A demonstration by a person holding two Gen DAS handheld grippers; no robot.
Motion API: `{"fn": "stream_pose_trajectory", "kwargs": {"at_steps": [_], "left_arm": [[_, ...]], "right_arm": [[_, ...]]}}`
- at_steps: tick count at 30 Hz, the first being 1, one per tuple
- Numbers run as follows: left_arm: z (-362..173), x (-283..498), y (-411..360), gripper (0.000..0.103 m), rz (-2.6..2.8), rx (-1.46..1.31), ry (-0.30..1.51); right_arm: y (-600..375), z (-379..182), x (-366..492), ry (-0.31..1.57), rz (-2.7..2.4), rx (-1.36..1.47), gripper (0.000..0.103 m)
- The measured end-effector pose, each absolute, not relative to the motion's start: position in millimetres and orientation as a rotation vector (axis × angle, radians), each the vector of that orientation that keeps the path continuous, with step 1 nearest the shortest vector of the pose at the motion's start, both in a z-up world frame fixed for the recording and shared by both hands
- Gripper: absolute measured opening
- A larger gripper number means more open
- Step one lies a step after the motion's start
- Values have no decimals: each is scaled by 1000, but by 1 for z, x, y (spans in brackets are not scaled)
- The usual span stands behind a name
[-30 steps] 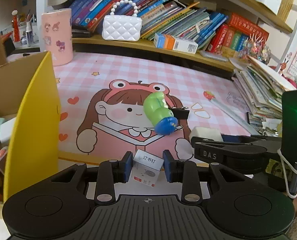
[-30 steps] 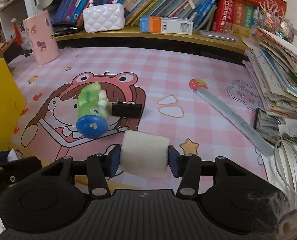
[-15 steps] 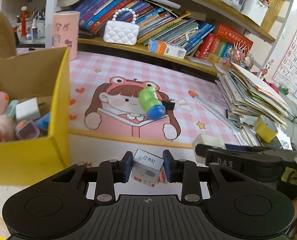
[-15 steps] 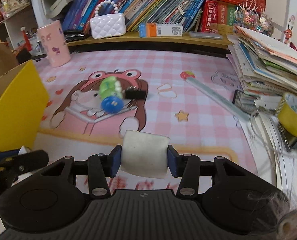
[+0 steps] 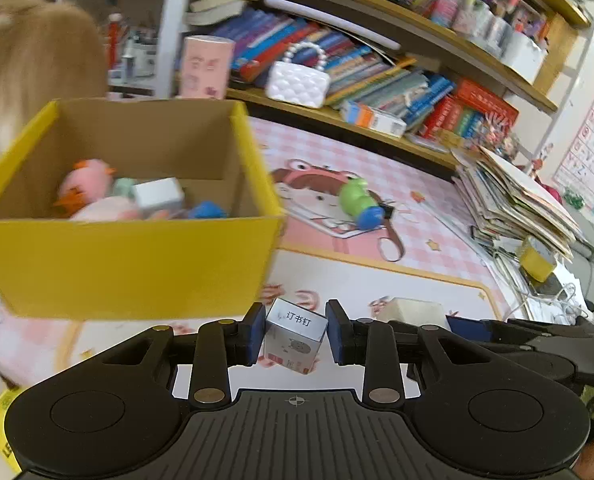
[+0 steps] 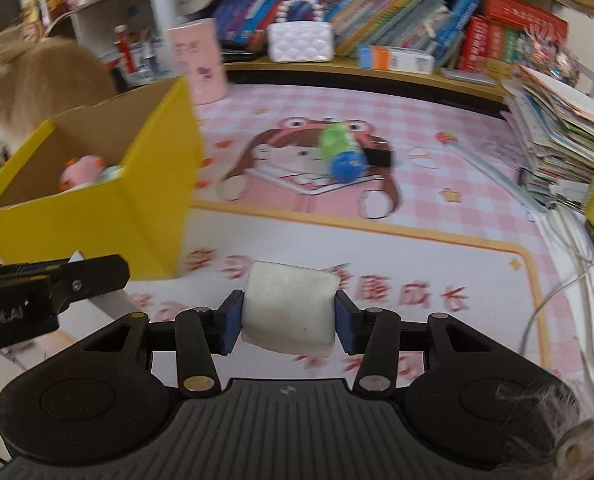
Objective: Organize objects
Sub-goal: 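Carry the sponge with the right tool while the left tool carries the white box into the yellow box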
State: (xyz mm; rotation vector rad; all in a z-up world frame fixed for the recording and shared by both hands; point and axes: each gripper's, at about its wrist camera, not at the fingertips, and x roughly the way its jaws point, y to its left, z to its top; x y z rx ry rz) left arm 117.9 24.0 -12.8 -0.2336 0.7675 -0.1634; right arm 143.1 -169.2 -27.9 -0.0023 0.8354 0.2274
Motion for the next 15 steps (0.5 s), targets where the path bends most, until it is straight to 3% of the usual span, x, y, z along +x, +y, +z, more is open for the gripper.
{"fn": "stream_pose_trajectory", "kwargs": {"at_steps": [15], "left_arm": [[-6, 38, 117, 31, -77, -281, 733]], "right_arm": [[-67, -21, 71, 821, 343, -59, 44]]}}
